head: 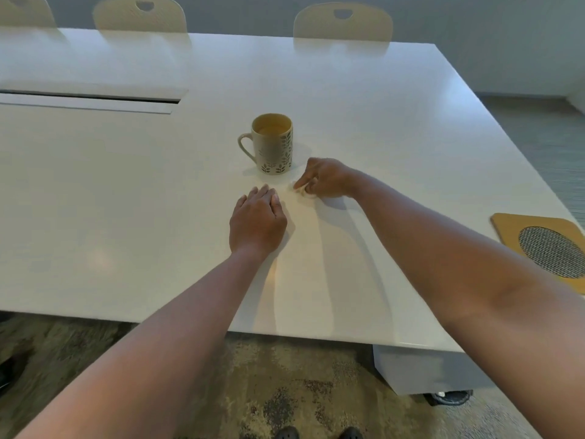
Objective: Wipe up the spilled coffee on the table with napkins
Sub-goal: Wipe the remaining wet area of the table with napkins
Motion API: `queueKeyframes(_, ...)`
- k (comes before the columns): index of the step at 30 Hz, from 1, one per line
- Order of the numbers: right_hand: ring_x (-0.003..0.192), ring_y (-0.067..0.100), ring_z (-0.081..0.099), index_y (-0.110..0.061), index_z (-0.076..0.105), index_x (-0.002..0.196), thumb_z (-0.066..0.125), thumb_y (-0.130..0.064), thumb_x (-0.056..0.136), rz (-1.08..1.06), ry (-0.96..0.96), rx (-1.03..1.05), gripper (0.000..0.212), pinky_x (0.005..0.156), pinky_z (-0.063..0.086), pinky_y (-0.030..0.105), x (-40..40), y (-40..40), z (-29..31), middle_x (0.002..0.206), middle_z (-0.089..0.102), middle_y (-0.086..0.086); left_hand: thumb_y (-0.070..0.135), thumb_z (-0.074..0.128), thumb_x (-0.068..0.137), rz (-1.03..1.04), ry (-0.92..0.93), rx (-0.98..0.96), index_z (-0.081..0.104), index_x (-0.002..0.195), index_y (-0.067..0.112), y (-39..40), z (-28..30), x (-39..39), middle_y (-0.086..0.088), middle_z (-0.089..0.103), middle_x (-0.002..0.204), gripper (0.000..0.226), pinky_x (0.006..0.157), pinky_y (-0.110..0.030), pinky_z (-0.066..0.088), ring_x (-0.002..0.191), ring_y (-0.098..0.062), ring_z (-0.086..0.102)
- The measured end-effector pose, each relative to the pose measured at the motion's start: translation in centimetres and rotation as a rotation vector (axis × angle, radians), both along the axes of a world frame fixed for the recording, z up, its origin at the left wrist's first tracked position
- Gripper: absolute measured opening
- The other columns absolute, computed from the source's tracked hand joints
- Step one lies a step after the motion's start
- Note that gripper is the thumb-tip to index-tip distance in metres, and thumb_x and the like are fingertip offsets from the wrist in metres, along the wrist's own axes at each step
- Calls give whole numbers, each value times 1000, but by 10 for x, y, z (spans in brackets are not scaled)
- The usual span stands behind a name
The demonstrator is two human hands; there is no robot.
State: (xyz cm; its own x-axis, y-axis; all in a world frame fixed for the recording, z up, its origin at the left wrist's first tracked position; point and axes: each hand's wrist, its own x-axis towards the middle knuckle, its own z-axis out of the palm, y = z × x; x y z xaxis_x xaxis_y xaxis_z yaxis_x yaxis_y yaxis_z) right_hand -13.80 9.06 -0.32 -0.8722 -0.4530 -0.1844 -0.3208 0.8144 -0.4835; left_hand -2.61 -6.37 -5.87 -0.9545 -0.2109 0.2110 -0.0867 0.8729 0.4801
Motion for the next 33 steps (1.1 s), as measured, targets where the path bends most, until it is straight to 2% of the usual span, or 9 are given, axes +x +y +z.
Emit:
queueKeyframes(5,96,10,51,-32,75,104,71,-17,84,76,-93,141,25,83,36,22,8,26,12,94,54,-17,29,28,105,6,10,21,59,136,16,0,0,0,0,49,152,46,119,-33,19,145,-17,34)
queueKeyframes(8,95,10,52,-31,76,104,70,-15,83,-54,-91,130,26,82,36,21,10,52,15,102,59,-12,28,28,105,4,6,32,58,137,14,-1,1,1,0,48,152,46,120,-32,18,146,-16,33)
queueKeyframes(11,89,8,56,-24,75,109,65,-16,83,-245,28,95,30,79,39,16,15,67,9,109,69,-3,27,28,105,-1,5,34,58,137,14,0,2,1,-1,48,152,46,119,-32,19,146,-17,34)
queueKeyframes(14,116,22,56,-20,71,118,56,-17,88,-364,127,95,34,99,41,21,23,56,-4,126,61,8,28,28,105,5,12,35,59,135,15,1,3,3,-1,49,152,45,118,-33,20,145,-18,34)
queueKeyframes(17,124,28,46,-22,65,126,49,-17,93,-258,118,149,37,109,36,30,37,32,-10,133,50,10,27,29,104,-1,24,37,62,130,15,1,3,2,-1,52,149,44,117,-34,21,144,-19,37)
queueKeyframes(20,113,18,48,-21,68,122,54,-14,93,-25,54,115,33,101,39,25,59,11,-4,125,54,3,26,29,103,-1,28,36,64,125,15,1,3,2,-3,55,145,42,116,-36,25,141,-21,40)
queueKeyframes(25,83,5,50,-28,74,109,71,-16,84,260,-152,178,28,72,36,14,95,11,20,87,51,-16,26,29,103,10,31,57,65,122,15,3,6,6,-4,57,143,42,114,-37,27,140,-21,41)
queueKeyframes(29,91,12,62,-31,77,102,79,-18,76,196,-289,254,29,77,43,16,104,43,33,87,62,-18,27,28,104,17,-5,86,63,126,14,3,8,7,-7,57,143,43,115,-38,28,138,-23,42)
queueKeyframes(33,79,10,66,-27,75,109,78,-16,78,-79,-274,191,33,65,50,13,104,98,32,108,69,-1,25,30,102,20,29,102,64,104,16,5,10,11,-9,65,122,34,106,-41,37,125,-28,51)
